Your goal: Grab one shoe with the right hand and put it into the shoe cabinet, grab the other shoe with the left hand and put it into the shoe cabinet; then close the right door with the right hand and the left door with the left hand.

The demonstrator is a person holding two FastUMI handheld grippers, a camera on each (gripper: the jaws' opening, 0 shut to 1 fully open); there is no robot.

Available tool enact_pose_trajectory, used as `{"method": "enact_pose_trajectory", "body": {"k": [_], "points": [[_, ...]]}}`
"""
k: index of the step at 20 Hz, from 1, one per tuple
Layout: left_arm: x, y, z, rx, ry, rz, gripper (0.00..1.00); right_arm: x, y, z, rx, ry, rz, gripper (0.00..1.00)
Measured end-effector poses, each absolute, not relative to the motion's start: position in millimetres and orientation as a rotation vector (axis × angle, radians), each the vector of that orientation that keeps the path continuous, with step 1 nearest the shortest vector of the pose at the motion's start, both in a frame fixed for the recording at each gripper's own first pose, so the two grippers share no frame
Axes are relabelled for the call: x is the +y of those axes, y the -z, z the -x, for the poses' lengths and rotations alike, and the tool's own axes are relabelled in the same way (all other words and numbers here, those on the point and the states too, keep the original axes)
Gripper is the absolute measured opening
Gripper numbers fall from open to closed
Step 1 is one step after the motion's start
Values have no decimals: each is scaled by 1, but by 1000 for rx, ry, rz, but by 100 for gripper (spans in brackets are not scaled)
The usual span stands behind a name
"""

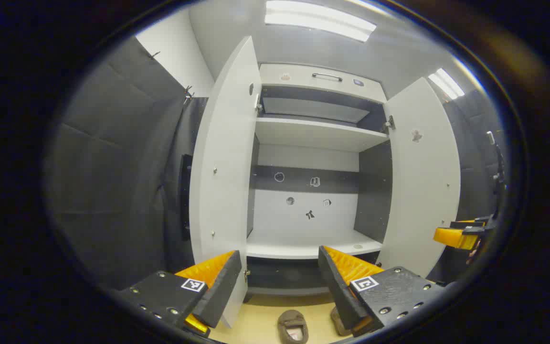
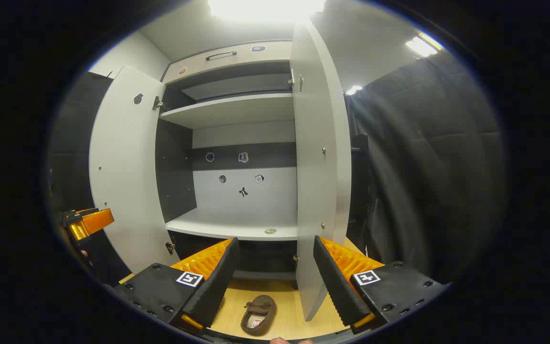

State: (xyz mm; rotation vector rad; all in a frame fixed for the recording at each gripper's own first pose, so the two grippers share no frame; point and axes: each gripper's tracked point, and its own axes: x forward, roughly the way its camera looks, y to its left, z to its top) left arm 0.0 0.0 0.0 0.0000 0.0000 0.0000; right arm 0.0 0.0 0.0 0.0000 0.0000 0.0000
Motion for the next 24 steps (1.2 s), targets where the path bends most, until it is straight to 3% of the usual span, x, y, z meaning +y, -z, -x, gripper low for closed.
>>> {"method": "enact_pose_trajectory", "body": {"k": [14,24], "points": [[16,18,9,14,7,49,94,28,-5,-13,26,-12,-12,98],[19,28,20,49,20,79,94,91,54,-49,281,-153,-39,98]]}}
